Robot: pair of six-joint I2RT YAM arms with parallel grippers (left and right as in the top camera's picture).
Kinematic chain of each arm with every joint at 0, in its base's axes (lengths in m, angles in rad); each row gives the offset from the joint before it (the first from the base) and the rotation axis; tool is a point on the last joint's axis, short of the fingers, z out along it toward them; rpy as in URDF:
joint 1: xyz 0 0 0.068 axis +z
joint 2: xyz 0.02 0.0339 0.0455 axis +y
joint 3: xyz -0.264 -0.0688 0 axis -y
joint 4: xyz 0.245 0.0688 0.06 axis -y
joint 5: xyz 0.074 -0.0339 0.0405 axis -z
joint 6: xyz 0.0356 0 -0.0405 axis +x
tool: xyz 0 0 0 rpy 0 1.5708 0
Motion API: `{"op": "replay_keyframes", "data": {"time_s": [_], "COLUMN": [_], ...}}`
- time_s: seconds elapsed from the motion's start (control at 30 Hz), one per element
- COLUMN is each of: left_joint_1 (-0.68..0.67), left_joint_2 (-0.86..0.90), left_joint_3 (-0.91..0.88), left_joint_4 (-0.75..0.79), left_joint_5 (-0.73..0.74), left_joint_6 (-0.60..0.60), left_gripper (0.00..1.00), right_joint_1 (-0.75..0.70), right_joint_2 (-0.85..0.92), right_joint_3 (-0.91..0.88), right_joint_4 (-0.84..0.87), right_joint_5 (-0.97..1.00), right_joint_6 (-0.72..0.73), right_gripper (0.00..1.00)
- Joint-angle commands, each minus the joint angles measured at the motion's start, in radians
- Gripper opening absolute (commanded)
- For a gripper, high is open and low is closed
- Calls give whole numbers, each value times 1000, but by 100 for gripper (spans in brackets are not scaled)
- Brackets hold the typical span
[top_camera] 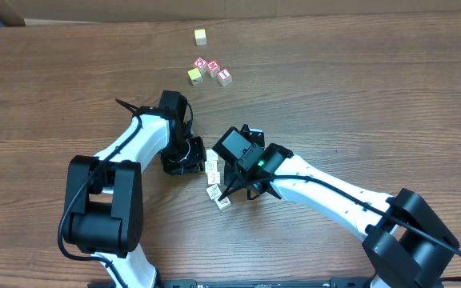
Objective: Flip 5 blocks
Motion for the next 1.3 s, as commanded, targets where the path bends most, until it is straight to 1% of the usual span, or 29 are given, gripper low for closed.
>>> {"op": "replay_keyframes", "data": {"time_s": [0.0, 1.27], "left_joint_1": [-2, -2], "left_joint_2": [-5, -5], "left_joint_3": [-7, -7], "left_joint_4": [10, 16], "left_joint_5": [31, 83], "left_joint_6": [-10, -18], "left_gripper": [4, 4], "right_joint_1": [2, 2], "right_joint_2": [2, 2], "right_joint_3": [7, 7], "right_joint_4": [3, -1], "right_joint_5": [19, 18], "right_joint_6": [-8, -7], "right_gripper": [4, 4]}}
